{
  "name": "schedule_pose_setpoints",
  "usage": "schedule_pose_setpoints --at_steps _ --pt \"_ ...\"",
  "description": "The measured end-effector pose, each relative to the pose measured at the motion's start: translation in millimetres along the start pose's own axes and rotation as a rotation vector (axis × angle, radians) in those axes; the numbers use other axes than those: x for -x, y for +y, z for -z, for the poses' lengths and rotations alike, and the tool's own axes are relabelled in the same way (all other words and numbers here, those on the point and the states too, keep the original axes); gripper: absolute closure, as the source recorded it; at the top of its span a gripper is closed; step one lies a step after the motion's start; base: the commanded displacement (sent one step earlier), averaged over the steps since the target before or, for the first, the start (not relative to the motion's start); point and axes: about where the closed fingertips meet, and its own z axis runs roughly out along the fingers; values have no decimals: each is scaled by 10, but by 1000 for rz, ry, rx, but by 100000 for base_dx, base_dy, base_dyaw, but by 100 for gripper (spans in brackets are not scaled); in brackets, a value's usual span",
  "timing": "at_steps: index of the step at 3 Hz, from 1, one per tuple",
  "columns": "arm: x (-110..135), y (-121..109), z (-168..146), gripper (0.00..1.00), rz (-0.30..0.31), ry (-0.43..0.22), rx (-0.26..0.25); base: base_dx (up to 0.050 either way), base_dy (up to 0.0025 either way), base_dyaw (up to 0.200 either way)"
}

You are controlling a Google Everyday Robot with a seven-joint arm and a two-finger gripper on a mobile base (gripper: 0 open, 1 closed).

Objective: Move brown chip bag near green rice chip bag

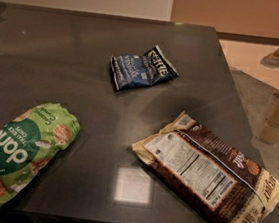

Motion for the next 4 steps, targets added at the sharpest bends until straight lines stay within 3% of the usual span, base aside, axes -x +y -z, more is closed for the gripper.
schedule_pose_setpoints --at_steps 2,4 --pt "-10 10 -12 0 -8 6 12 0 0 0" --pt "-102 207 -179 0 -85 42 118 0 0 0"
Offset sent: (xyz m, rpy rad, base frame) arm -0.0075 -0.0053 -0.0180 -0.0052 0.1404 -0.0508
